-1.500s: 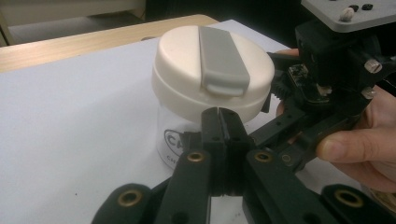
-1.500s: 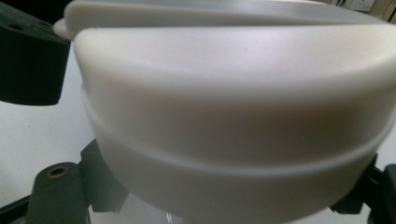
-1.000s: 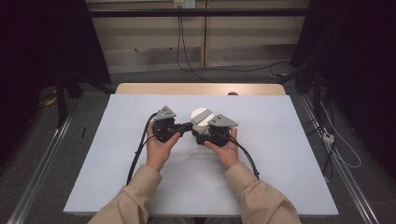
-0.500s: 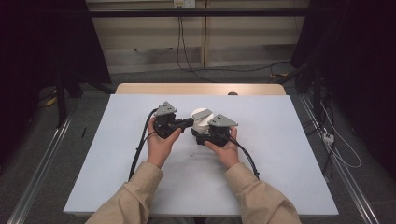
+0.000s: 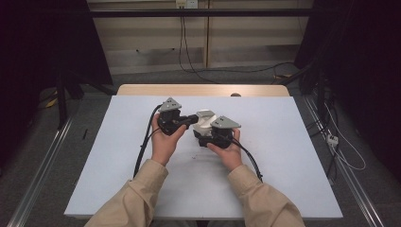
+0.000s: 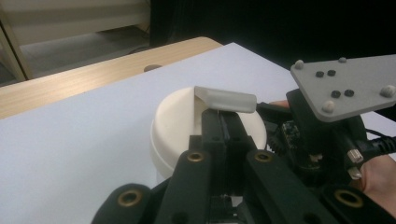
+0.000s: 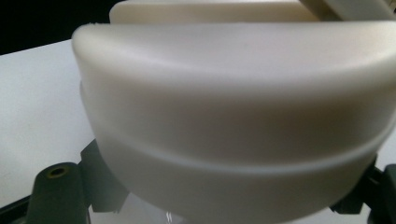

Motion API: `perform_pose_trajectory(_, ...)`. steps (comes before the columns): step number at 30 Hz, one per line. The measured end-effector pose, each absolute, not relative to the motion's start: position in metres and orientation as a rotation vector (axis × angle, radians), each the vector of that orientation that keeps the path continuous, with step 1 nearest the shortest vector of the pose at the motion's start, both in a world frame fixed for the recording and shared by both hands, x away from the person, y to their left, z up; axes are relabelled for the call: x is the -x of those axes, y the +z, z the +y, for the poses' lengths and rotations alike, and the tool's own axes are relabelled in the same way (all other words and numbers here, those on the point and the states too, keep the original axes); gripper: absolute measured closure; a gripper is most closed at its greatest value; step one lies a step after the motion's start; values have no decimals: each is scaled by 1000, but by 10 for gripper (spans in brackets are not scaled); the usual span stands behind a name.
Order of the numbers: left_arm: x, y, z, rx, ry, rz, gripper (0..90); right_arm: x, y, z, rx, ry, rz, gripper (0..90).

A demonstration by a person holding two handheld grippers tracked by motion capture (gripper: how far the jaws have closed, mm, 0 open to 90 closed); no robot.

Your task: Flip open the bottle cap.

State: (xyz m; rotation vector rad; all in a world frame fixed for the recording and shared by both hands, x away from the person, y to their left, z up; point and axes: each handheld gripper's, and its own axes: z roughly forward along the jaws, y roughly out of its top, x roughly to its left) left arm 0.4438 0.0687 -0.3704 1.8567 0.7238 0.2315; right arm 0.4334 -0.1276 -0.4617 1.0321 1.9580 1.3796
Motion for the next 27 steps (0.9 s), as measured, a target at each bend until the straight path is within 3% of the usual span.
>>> perform_pose_trajectory(27,-456,-356,50,-1865,243,703,900,-434,-462,-127,-1034,1382,1958,185)
